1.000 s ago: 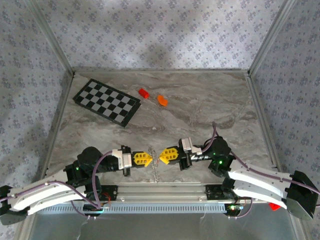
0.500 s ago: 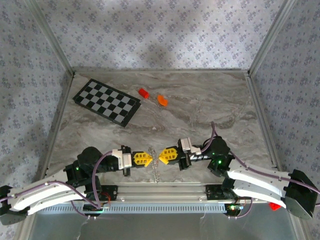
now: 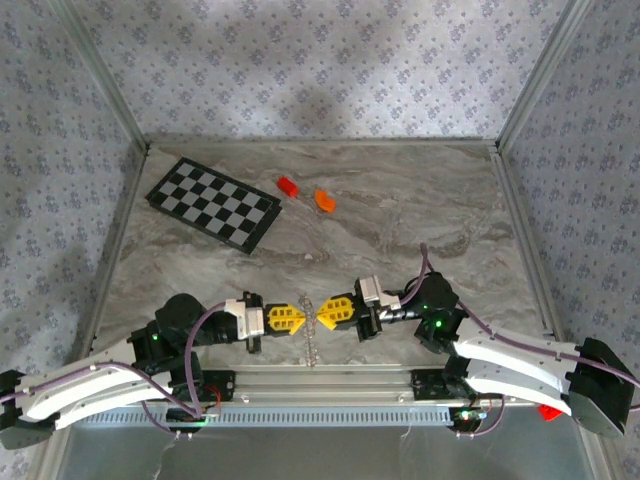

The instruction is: Put the keys on the keyring

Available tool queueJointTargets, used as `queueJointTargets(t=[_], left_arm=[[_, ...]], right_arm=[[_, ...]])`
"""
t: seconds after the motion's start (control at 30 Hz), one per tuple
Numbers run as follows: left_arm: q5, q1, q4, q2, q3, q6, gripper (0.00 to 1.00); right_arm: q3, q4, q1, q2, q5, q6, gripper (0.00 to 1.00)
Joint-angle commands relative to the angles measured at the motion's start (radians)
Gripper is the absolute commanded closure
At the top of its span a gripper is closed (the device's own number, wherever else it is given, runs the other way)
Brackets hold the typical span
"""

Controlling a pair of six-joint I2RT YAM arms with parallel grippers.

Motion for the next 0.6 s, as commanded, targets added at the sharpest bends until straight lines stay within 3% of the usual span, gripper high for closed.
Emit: queueJointTargets(t=[0.0, 0.57], left_arm=[[-0.007, -0.006, 0.036, -0.015, 0.016, 0.004, 1.0], [-0.012, -0.006, 0.026, -0.018, 0.02, 0.012, 1.0]], right_arm=[[0.036, 0.0, 0.008, -0.024, -0.027, 0.0, 1.0], [0.04, 0.011, 0.012, -0.004, -0.024, 0.02, 1.0]])
